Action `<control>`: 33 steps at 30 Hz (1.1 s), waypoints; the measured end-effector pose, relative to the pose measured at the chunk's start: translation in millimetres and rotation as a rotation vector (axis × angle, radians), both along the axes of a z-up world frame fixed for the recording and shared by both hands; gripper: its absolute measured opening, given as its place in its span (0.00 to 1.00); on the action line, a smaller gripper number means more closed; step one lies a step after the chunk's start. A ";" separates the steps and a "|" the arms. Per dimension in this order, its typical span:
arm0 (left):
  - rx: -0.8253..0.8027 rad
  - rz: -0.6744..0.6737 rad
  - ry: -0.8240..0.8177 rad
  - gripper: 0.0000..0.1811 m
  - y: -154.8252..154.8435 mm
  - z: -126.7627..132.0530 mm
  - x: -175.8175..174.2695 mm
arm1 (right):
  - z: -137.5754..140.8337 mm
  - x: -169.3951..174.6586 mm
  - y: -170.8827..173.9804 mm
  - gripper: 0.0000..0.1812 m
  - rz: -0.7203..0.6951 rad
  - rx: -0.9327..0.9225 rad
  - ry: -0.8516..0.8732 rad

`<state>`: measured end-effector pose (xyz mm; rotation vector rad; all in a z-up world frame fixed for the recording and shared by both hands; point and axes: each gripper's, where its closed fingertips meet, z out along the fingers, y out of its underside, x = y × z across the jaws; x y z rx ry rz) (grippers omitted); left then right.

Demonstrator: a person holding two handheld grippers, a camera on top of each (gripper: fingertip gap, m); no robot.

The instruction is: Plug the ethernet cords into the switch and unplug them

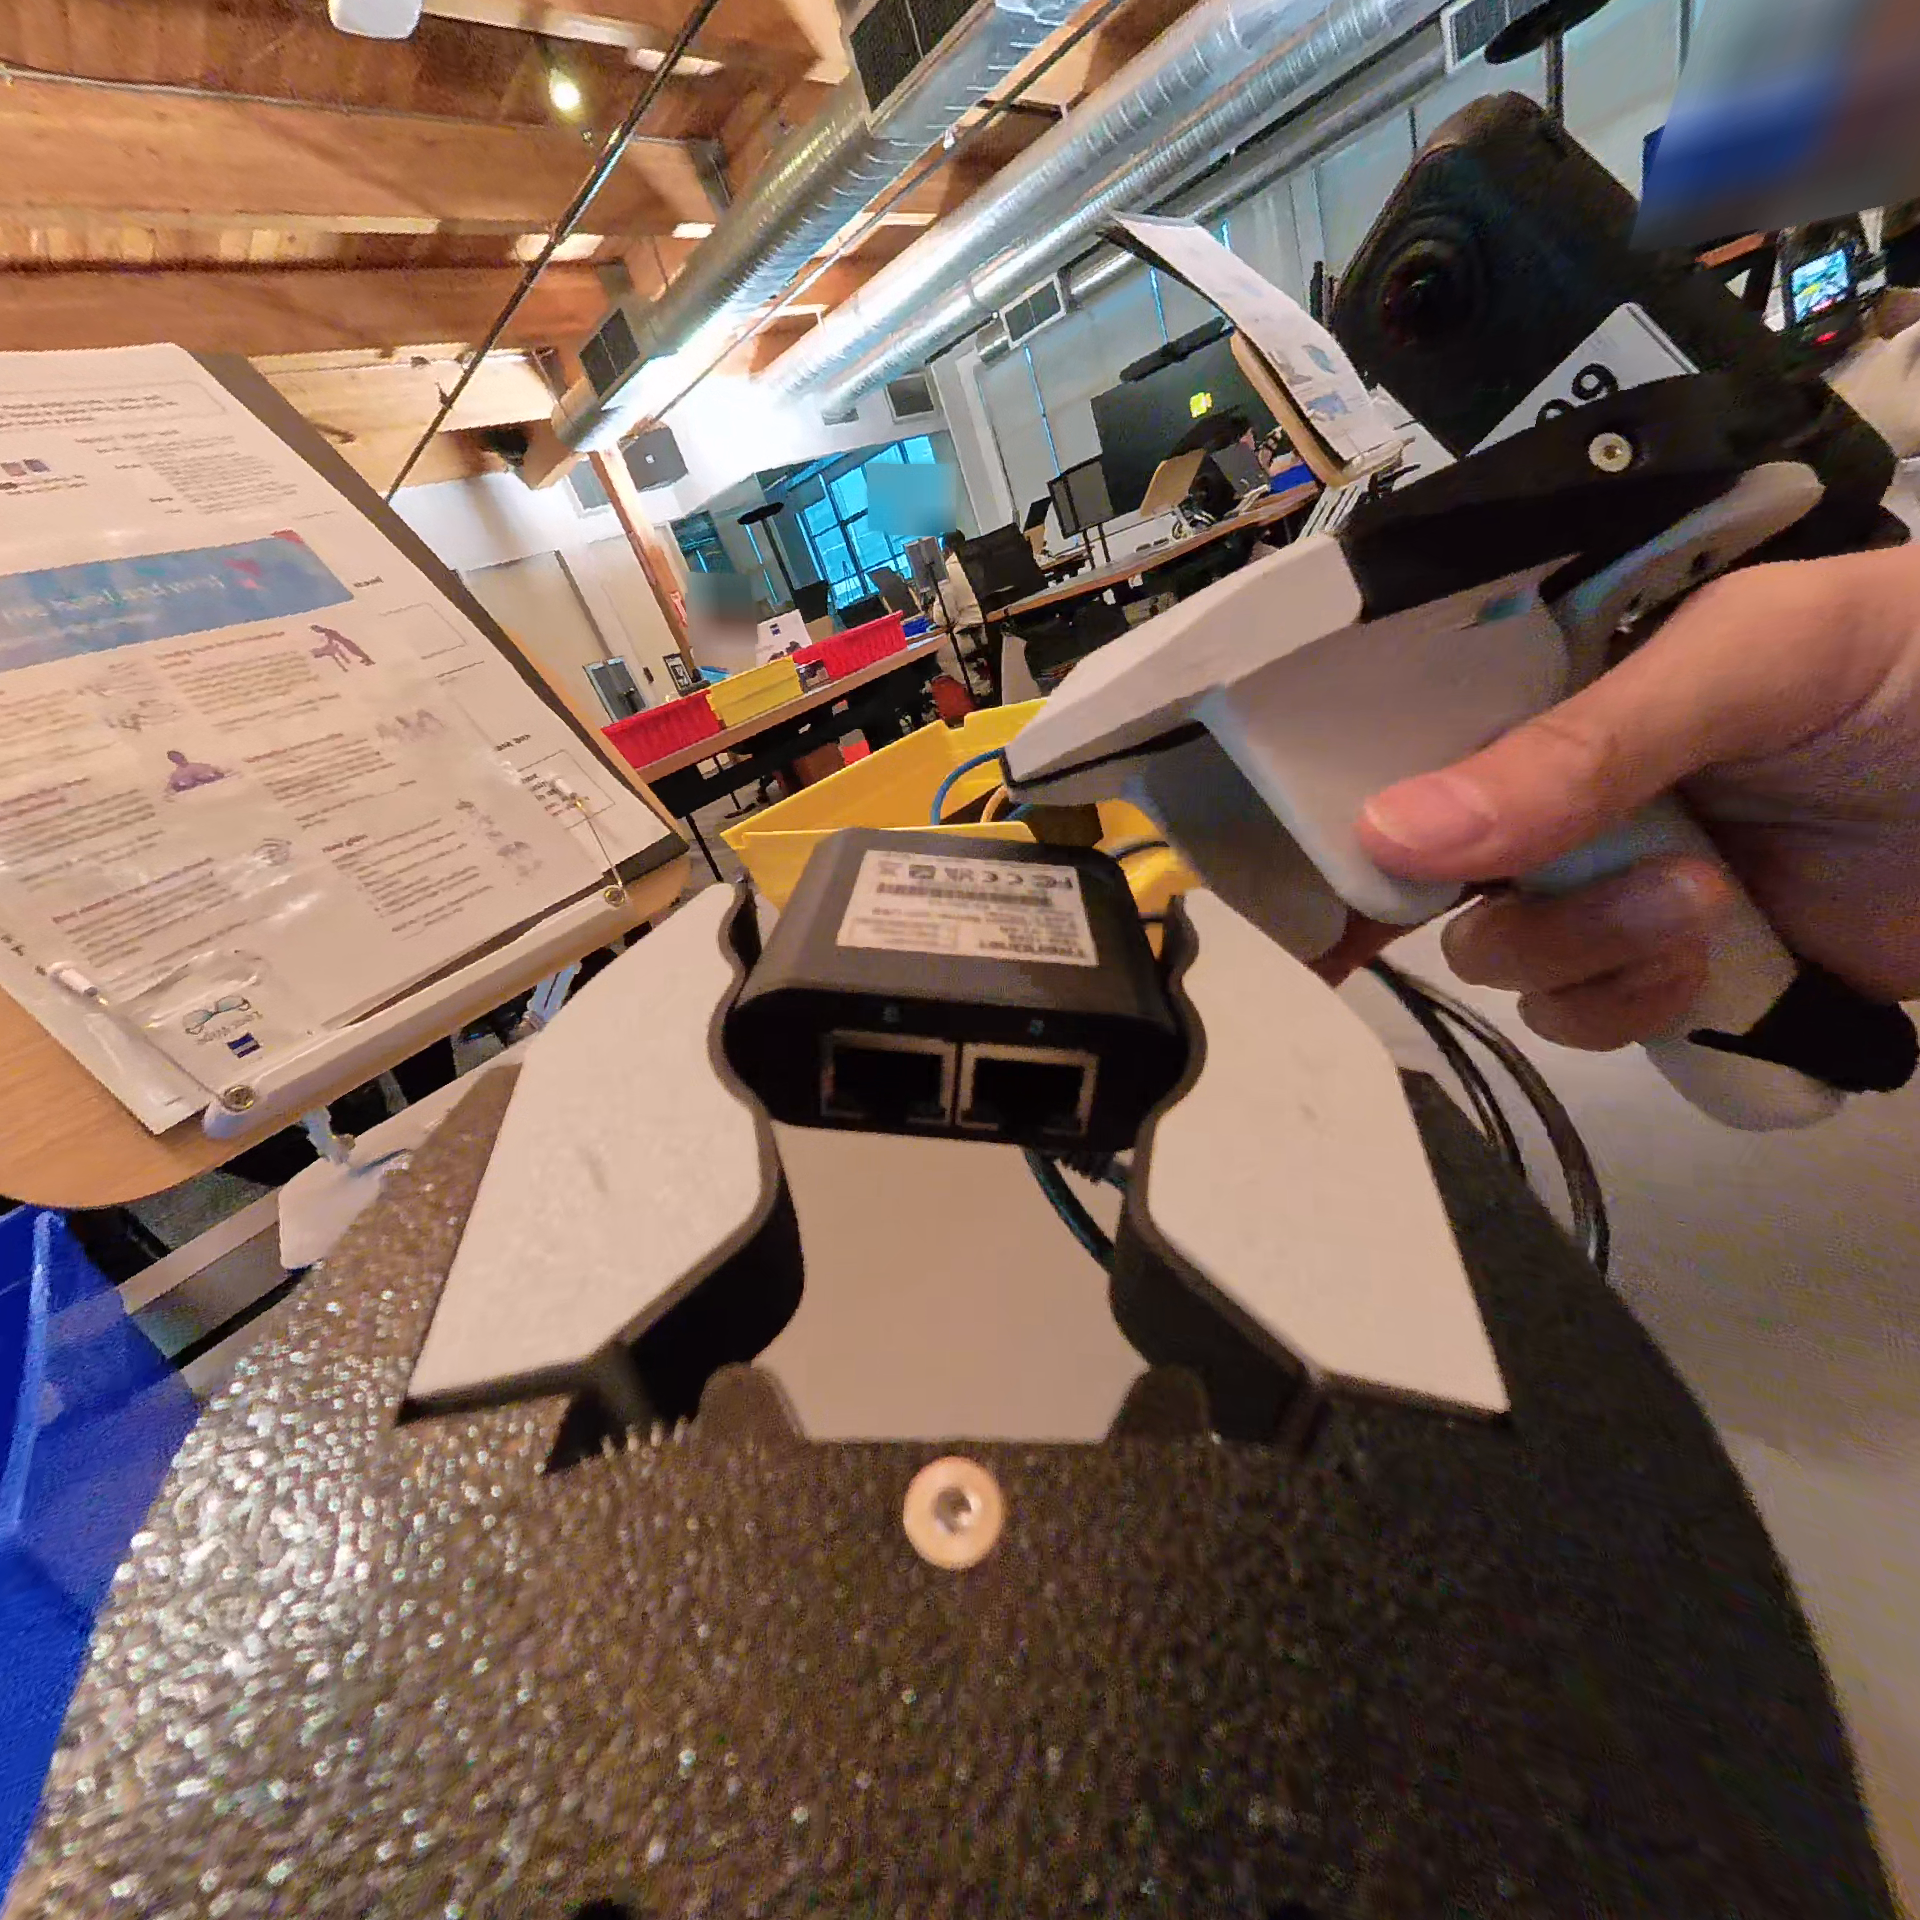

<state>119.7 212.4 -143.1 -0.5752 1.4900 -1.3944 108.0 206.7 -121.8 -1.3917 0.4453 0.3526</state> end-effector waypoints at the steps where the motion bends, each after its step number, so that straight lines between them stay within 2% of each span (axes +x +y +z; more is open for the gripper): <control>1: -0.002 -0.005 -0.001 0.41 -0.6 0.4 -0.3 | 0.4 1.2 -1.5 0.00 -0.008 -0.009 -0.013; 3: 0.000 -0.010 -0.002 0.40 -0.7 0.1 -0.5 | 0.2 2.9 -4.1 0.00 -0.010 -0.033 -0.037; 6: -0.004 0.018 -0.002 0.40 8.9 0.4 0.7 | -25.1 4.9 -10.9 0.02 0.045 -0.262 -0.080; 9: -0.048 0.037 0.007 0.40 24.8 5.1 1.5 | -45.8 27.9 -33.8 0.09 -0.086 -0.530 -0.309; 12: -0.057 0.049 0.013 0.40 40.0 9.4 0.5 | -63.5 11.9 -41.9 0.17 0.056 -0.697 -0.342; 15: -0.092 0.046 0.008 0.40 50.6 14.9 -2.1 | -84.0 2.8 -36.5 0.28 0.098 -0.832 -0.415; 18: -0.105 0.036 0.010 0.41 53.8 16.3 -3.9 | -119.0 -4.0 -30.8 0.29 0.147 -1.034 -0.485; 21: -0.090 0.023 0.018 0.41 50.7 13.8 -4.1 | -153.5 -9.4 -31.7 0.30 0.217 -1.195 -0.459; 23: -0.079 0.012 0.028 0.41 47.6 11.7 -3.7 | -165.3 -16.0 -31.1 0.25 0.269 -1.219 -0.444; 29: -0.082 0.003 0.040 0.40 45.7 8.5 -1.6 | -166.2 -32.5 -30.9 0.09 0.378 -1.184 -0.420; 31: -0.079 0.007 0.043 0.40 47.0 7.8 -1.7 | -166.2 -28.9 -32.3 0.03 0.360 -1.188 -0.447; 33: -0.082 0.013 0.043 0.40 49.9 8.1 -2.6 | -160.4 -14.2 -38.5 0.03 0.285 -1.223 -0.529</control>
